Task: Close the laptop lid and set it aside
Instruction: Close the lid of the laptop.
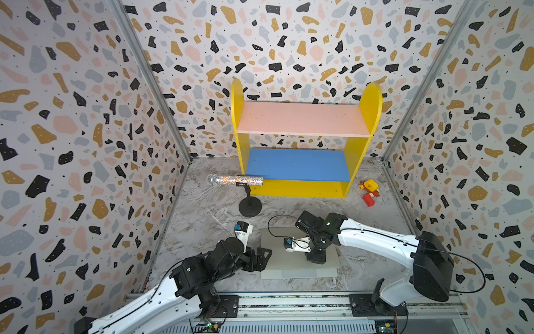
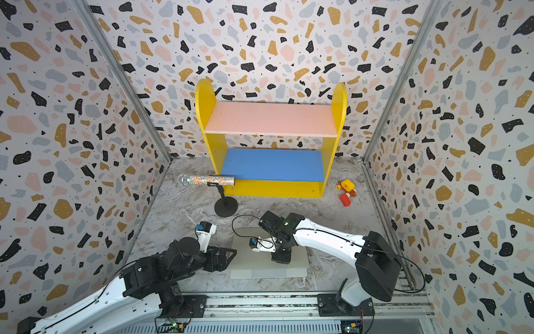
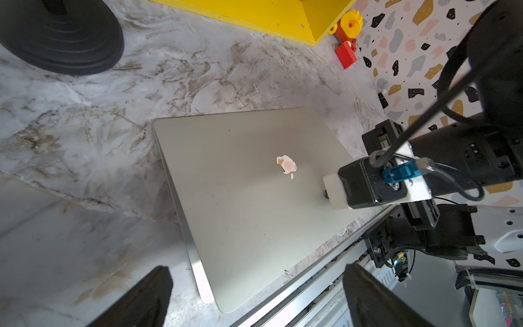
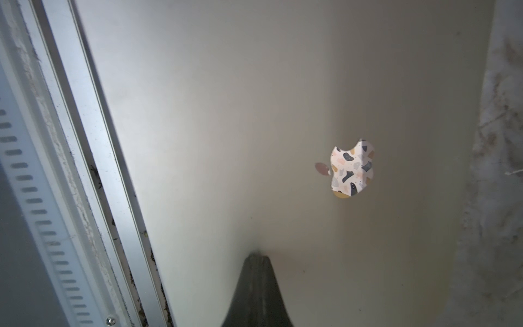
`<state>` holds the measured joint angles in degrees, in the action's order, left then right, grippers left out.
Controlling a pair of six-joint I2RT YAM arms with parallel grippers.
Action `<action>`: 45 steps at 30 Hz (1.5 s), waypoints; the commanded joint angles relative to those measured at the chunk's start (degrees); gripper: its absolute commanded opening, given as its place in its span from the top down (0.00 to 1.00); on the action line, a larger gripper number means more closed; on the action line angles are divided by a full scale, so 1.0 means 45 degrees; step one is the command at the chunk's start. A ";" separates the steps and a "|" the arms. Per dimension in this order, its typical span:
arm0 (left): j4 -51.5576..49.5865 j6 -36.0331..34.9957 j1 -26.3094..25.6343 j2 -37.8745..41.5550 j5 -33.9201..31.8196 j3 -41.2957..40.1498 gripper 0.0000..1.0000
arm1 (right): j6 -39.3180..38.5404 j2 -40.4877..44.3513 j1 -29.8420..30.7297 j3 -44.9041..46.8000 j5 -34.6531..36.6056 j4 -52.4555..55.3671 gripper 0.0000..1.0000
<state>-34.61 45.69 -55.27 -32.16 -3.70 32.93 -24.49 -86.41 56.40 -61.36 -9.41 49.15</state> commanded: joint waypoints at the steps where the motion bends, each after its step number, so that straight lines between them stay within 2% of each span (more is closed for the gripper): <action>1: 0.0493 0.0050 -0.0015 0.0037 -0.0019 -0.0284 0.03 | 0.0350 -0.0016 0.0108 0.0317 -0.0273 0.0365 1.00; 20: 0.0982 0.0382 -0.0008 -0.0310 0.0179 -0.1288 0.02 | 0.1251 -0.0169 0.0103 0.1364 -0.0212 -0.1068 1.00; 45: 0.0936 0.0419 -0.0005 -0.0643 0.0257 -0.1477 0.01 | 0.1601 -0.0917 0.0120 0.1644 0.0027 -0.1716 1.00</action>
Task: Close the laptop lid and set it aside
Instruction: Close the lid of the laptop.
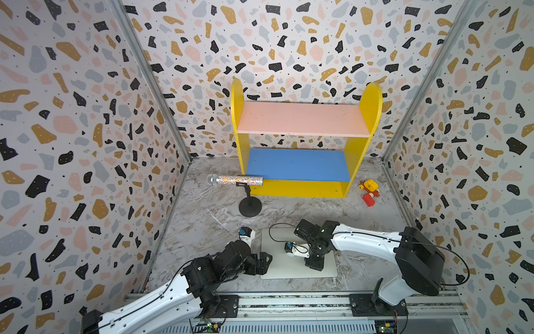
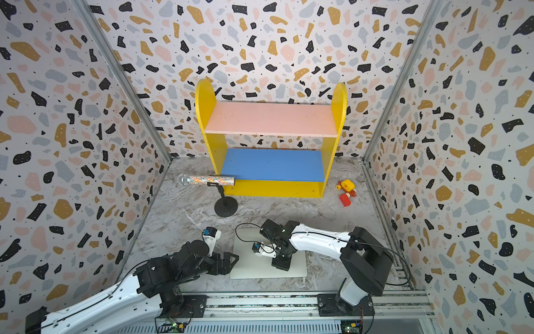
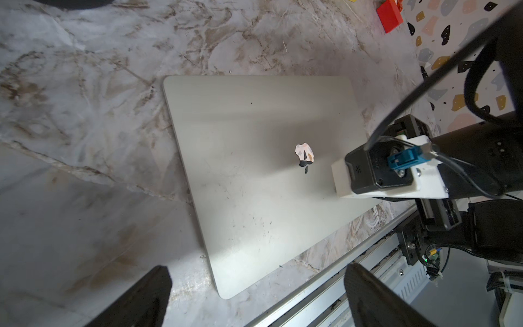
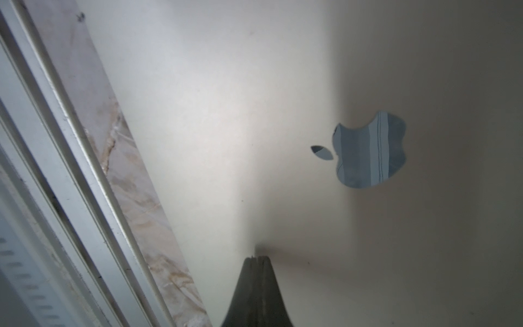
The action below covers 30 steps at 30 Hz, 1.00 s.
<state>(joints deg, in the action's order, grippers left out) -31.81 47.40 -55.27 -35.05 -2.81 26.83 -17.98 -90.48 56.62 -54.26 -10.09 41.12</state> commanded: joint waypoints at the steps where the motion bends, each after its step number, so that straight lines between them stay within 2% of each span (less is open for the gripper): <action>1: 0.0319 0.0040 -0.0011 -0.0004 0.0058 -0.0122 0.01 | 0.0197 0.0015 0.0057 0.0048 0.0189 0.0074 1.00; 4: 0.0278 0.0034 -0.0012 -0.0077 0.0077 -0.0105 0.01 | 0.0409 0.0230 0.0061 -0.0021 0.0336 0.0094 1.00; 9: 0.0282 0.0036 -0.0018 -0.0324 0.0153 -0.0017 0.01 | 0.0802 0.0934 0.0045 -0.0037 0.1045 0.0057 0.85; 11: 0.0309 0.0051 -0.0015 -0.0462 0.0208 0.0028 0.01 | 0.0924 0.1253 0.0050 0.0011 0.1320 0.0050 0.72; 12: 0.0328 0.0046 -0.0003 -0.0535 0.0230 0.0048 0.01 | 0.1004 0.1407 0.0029 0.0039 0.1401 0.0057 0.18; 13: 0.0346 0.0038 -0.0001 -0.0613 0.0250 0.0080 0.01 | 0.1077 0.1602 0.0017 0.0070 0.1450 0.0055 0.02; 18: 0.0362 0.0039 0.0007 -0.0911 0.0268 0.0169 0.01 | 0.1746 0.2535 -0.0051 0.0295 0.2010 -0.0151 0.00; 21: 0.0424 0.0044 -0.0001 -0.1068 0.0306 0.0207 0.01 | 0.2421 0.3323 -0.0142 0.0600 0.3038 -0.0544 0.00; 25: 0.0502 0.0037 0.0011 -0.1321 0.0310 0.0210 0.01 | 0.3822 0.4249 -0.0380 0.0922 0.4566 -0.0839 0.00; 28: 0.0574 0.0035 -0.0003 -0.1564 0.0383 0.0246 0.01 | 0.5555 0.5045 -0.0634 0.1255 0.5820 -0.0838 0.00; 30: 0.0590 0.0045 0.0033 -0.1701 0.0423 0.0249 0.01 | 0.6626 0.5855 -0.0923 0.1618 0.6064 -0.0888 0.00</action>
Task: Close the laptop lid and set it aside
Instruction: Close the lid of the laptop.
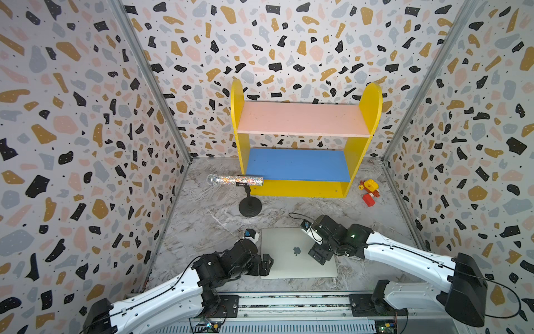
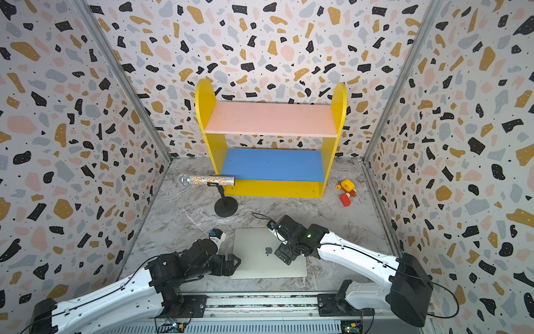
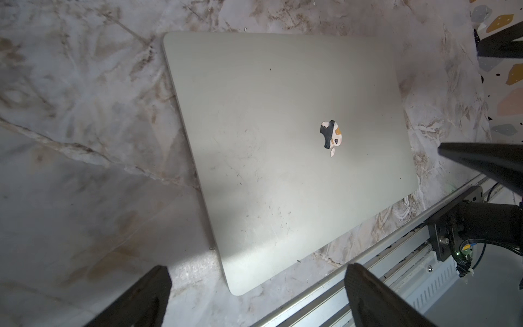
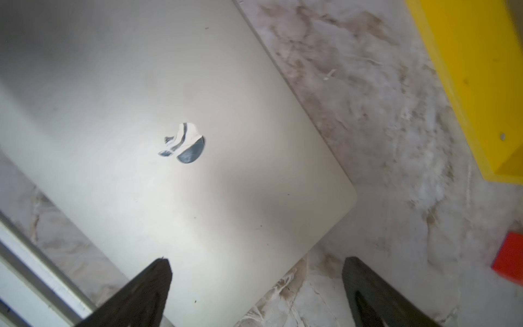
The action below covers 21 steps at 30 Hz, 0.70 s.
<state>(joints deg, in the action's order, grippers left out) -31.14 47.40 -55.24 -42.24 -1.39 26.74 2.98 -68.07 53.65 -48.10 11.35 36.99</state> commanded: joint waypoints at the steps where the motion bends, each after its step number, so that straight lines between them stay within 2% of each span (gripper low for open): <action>1: 0.0455 0.0045 0.0025 -0.0169 0.0127 0.0254 0.01 | 0.2310 0.1227 -0.0479 0.0416 0.1175 -0.0014 0.00; 5: 0.0761 0.0451 0.0093 -0.0522 0.0469 0.0125 0.04 | 0.3711 0.2445 -0.1389 0.1133 0.0205 -0.0075 0.00; 11: 0.0988 0.0744 0.0172 -0.1048 0.0765 -0.0008 0.07 | 0.5502 0.3943 -0.3082 0.2712 -0.2803 -0.0614 0.01; 21: 0.1555 0.1317 0.0639 -0.1077 0.1566 -0.0768 0.12 | 0.7931 0.4190 -0.5434 0.4773 -0.7520 -0.1820 0.01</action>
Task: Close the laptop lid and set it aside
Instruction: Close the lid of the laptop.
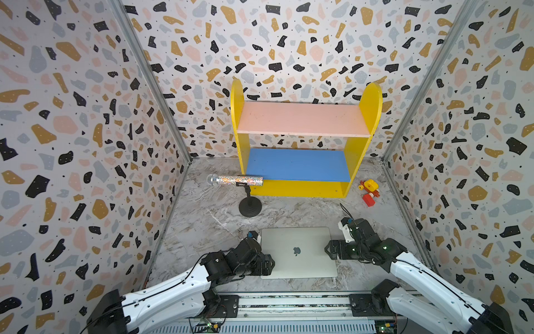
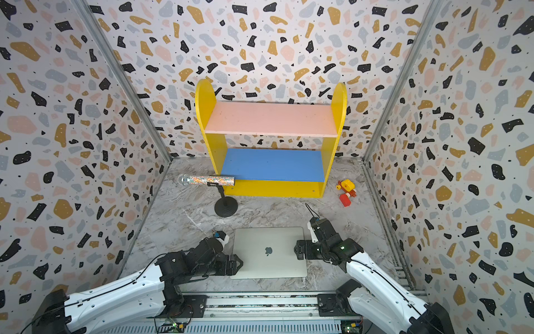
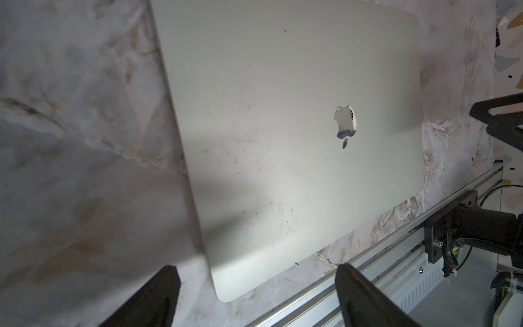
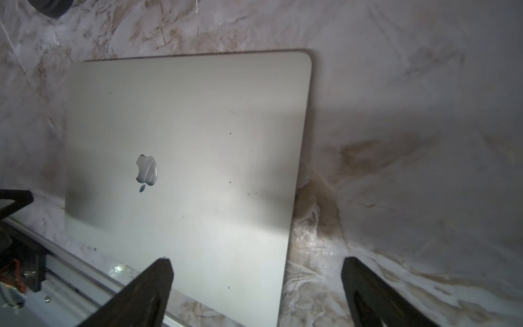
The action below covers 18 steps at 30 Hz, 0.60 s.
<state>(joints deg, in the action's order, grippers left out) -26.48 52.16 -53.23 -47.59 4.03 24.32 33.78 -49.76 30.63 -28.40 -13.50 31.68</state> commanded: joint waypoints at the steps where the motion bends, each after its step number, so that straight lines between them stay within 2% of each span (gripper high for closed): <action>1: 0.0600 0.0275 0.0272 0.0167 0.0472 -0.0301 0.13 | 0.1285 0.0107 -0.0515 0.0604 -0.2381 -0.0879 0.02; 8: 0.1579 0.0491 0.1231 0.0513 0.1868 -0.1154 0.20 | 0.2053 -0.0022 -0.2381 0.2007 -0.4772 -0.2141 0.04; 18: 0.3352 0.0804 0.2233 0.0178 0.3478 -0.2161 0.20 | 0.2338 -0.0290 -0.2849 0.3157 -0.5565 -0.3703 0.05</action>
<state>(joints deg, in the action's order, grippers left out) -16.40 55.13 -44.01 -46.30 16.45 15.57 43.18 -50.28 18.24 -15.81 -36.71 17.47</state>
